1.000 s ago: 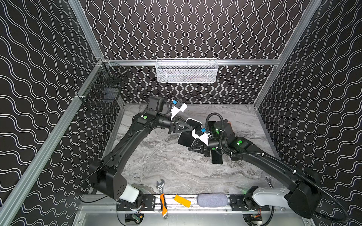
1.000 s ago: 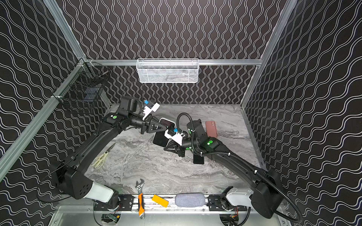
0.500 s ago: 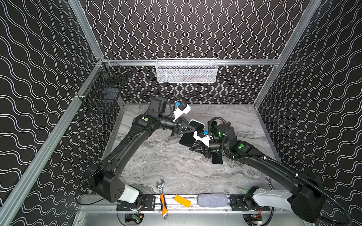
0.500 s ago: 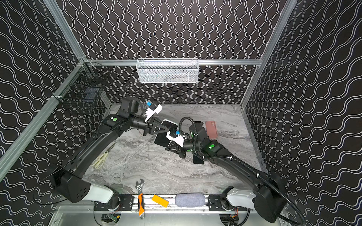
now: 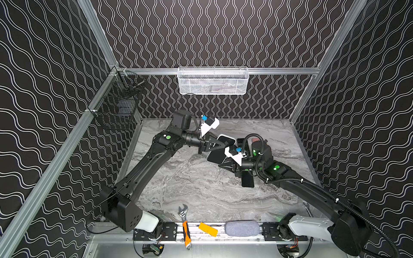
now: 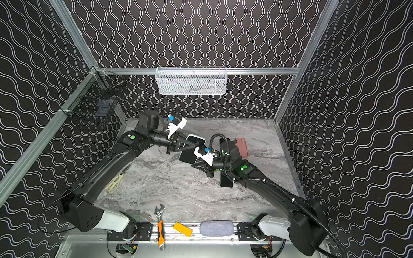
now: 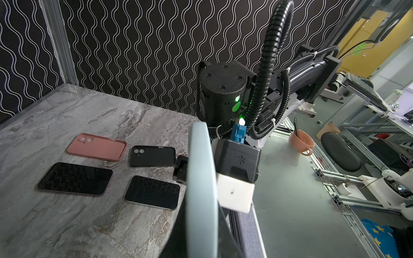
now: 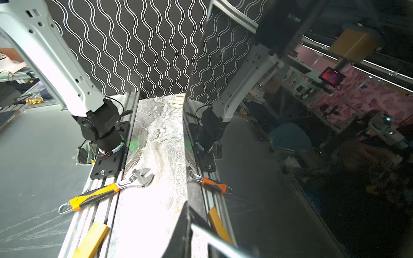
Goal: Take the phone out of the phone case
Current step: Remove the phone case from the phone.
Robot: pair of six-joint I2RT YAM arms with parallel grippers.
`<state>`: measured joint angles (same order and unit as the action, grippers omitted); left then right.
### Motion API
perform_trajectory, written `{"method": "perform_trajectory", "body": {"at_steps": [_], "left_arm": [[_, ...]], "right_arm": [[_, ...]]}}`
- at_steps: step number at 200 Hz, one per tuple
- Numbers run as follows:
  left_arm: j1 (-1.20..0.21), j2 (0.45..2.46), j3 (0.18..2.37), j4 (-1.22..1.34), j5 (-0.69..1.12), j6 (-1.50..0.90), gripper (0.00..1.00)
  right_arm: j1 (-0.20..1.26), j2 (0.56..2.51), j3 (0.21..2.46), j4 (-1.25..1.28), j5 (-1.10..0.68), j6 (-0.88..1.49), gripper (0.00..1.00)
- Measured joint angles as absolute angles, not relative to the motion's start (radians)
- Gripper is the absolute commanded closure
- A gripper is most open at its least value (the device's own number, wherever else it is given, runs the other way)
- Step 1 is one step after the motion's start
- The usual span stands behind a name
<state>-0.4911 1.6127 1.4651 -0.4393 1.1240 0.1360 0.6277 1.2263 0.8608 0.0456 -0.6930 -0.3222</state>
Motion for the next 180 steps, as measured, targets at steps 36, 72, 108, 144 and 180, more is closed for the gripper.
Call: {"method": "perform_trajectory", "body": {"at_steps": [36, 72, 108, 144, 180], "left_arm": [[-0.493, 1.613, 1.467, -0.431, 1.11, 0.136, 1.0], [-0.494, 1.623, 1.476, -0.433, 1.105, 0.136, 1.0], [-0.494, 1.629, 1.489, -0.44, 1.103, 0.137, 1.0], [-0.494, 1.631, 1.494, -0.443, 1.108, 0.138, 1.0], [-0.496, 1.644, 1.507, -0.454, 1.116, 0.138, 1.0]], "right_arm": [[0.606, 1.228, 0.85, 0.072, -0.711, -0.323, 0.84], [0.599, 1.237, 0.844, 0.093, -0.713, -0.323, 0.83], [0.597, 1.241, 0.844, 0.102, -0.713, -0.323, 0.82], [0.596, 1.24, 0.843, 0.104, -0.712, -0.33, 0.81], [0.596, 1.233, 0.829, 0.119, -0.705, -0.33, 0.79]]}}
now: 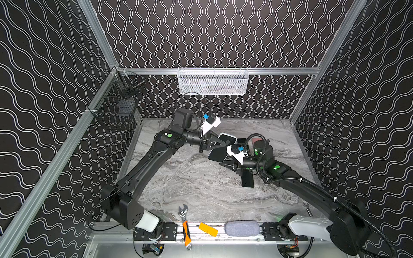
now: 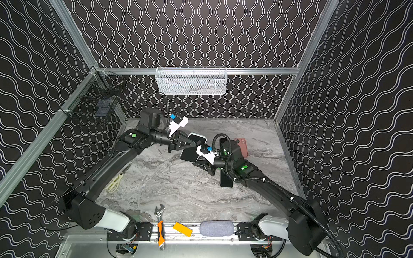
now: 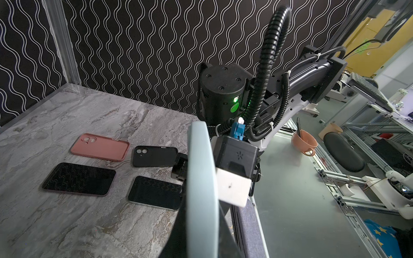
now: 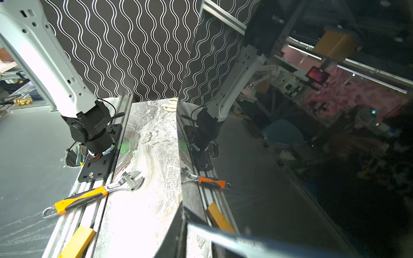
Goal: Take the phone out of the phone case
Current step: Remove the phone case from the phone.
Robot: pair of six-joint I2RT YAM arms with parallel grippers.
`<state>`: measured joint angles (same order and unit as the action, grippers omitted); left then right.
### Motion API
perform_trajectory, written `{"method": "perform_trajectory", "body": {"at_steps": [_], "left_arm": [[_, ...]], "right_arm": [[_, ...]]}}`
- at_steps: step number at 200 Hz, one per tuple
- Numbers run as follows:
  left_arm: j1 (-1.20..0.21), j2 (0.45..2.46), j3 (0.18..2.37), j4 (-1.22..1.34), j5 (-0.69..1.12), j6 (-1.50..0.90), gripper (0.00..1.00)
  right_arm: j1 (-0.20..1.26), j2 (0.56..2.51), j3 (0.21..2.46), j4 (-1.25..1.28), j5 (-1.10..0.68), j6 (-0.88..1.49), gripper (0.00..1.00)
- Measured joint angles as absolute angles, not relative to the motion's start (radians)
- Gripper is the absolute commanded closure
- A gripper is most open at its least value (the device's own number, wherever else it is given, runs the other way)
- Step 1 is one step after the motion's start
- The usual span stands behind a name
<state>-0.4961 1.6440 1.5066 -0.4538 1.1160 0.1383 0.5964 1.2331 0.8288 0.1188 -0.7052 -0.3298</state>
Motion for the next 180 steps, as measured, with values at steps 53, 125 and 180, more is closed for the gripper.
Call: {"method": "perform_trajectory", "body": {"at_steps": [53, 125, 180], "left_arm": [[-0.5, 1.67, 1.538, -0.483, 1.131, 0.133, 1.0], [-0.501, 1.69, 1.554, -0.497, 1.137, 0.126, 1.0], [-0.501, 1.692, 1.558, -0.494, 1.137, 0.126, 1.0]], "right_arm": [[0.596, 1.221, 0.807, 0.142, -0.669, -0.352, 0.76], [0.596, 1.22, 0.775, 0.2, -0.636, -0.355, 0.74], [0.594, 1.219, 0.771, 0.221, -0.621, -0.358, 0.73]]}}
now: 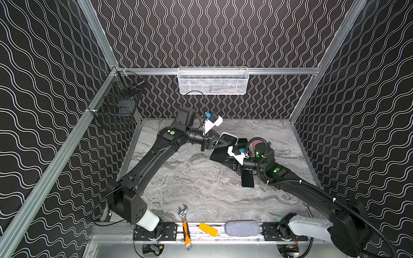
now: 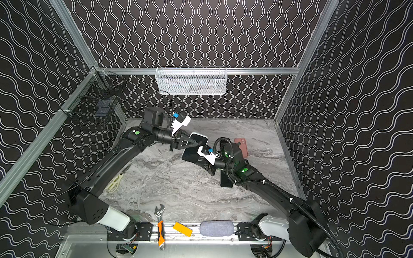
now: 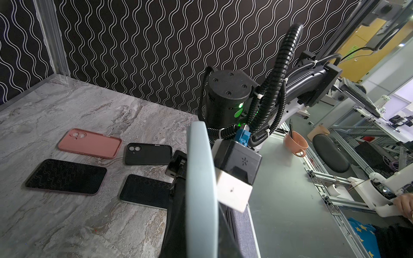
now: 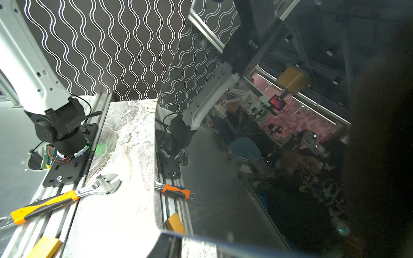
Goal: Take the phone out of the phone case
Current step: Remove the phone case from the phone.
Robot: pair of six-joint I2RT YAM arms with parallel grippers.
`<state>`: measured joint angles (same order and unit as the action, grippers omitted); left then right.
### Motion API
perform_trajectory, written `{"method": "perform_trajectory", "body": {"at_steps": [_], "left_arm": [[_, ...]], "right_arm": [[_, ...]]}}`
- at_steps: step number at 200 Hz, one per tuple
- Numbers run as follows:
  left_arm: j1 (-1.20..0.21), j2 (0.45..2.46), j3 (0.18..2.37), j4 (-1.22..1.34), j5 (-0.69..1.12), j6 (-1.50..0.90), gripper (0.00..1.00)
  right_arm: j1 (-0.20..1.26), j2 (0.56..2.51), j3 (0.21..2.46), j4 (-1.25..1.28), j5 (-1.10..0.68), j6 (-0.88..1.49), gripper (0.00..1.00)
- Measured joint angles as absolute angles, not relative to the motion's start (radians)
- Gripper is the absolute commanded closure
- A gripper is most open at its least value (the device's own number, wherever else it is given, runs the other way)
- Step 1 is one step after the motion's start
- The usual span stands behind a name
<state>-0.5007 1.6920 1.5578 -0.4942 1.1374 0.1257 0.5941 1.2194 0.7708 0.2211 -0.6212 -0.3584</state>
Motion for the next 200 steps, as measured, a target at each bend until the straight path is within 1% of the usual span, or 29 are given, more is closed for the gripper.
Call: {"method": "perform_trajectory", "body": {"at_steps": [65, 84, 101, 129, 147, 173, 200], "left_arm": [[-0.501, 1.712, 1.556, -0.531, 1.166, 0.006, 1.0], [-0.513, 1.686, 1.538, -0.53, 1.237, -0.051, 1.0], [-0.515, 1.658, 1.501, -0.464, 1.263, -0.15, 1.0], [-0.483, 1.637, 1.376, -0.222, 1.241, -0.442, 1.0], [-0.454, 1.635, 1.34, -0.135, 1.184, -0.585, 1.0], [-0.4, 1.602, 1.276, -0.043, 1.081, -0.751, 1.0], [-0.339, 1.542, 1.16, 0.049, 0.962, -0.911, 1.0]], "right_arm": [[0.519, 1.15, 0.708, 0.295, -0.61, -0.246, 0.72], [0.491, 1.15, 0.69, 0.291, -0.563, -0.16, 0.71], [0.49, 1.147, 0.686, 0.289, -0.563, -0.118, 0.67], [0.48, 1.127, 0.687, 0.286, -0.559, -0.06, 0.54], [0.479, 1.107, 0.689, 0.28, -0.565, -0.014, 0.39], [0.476, 1.079, 0.693, 0.269, -0.579, 0.042, 0.22], [0.476, 1.072, 0.701, 0.262, -0.594, 0.099, 0.14]]}}
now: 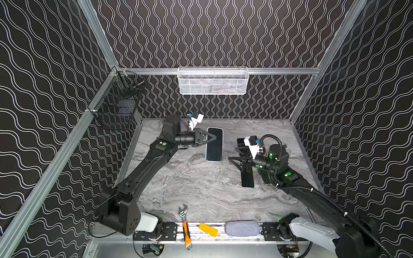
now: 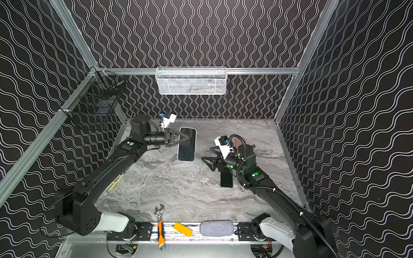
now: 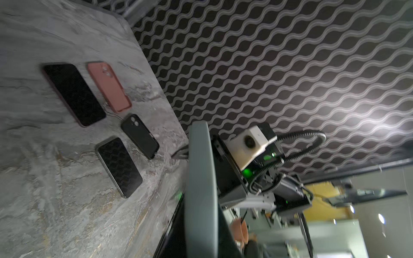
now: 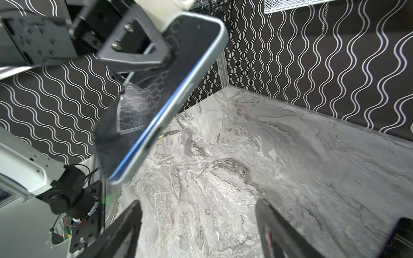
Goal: Take the phone out of the phone case
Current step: Remove the phone case from the phone.
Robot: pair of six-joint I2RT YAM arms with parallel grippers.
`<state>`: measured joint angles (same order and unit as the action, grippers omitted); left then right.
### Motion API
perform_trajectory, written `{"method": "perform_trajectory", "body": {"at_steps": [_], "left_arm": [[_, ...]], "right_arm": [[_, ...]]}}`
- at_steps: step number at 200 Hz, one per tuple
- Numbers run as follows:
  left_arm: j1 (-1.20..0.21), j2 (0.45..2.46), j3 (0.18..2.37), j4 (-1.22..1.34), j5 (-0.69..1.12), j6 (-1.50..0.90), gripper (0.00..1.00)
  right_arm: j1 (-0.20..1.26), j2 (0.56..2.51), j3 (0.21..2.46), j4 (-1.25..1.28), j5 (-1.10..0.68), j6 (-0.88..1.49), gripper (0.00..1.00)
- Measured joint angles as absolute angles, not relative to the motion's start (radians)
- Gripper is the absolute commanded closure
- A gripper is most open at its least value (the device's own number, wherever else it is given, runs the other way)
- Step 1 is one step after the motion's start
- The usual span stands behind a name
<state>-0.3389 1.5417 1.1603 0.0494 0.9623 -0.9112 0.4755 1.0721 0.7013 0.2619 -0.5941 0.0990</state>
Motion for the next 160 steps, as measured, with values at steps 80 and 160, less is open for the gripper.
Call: {"method": "perform_trajectory", "body": {"at_steps": [80, 160], "left_arm": [[-0.301, 1.434, 0.798, 0.51, 0.672, -1.371, 1.0], [-0.347, 1.544, 0.682, 0.982, 0.521, -1.674, 1.0]], "right_arm": [[0.451, 1.097, 0.646, 0.434, -0.683, 0.468, 0.09], [0.473, 1.151, 0.554, 0.714, -0.726, 0.755, 0.08]]}}
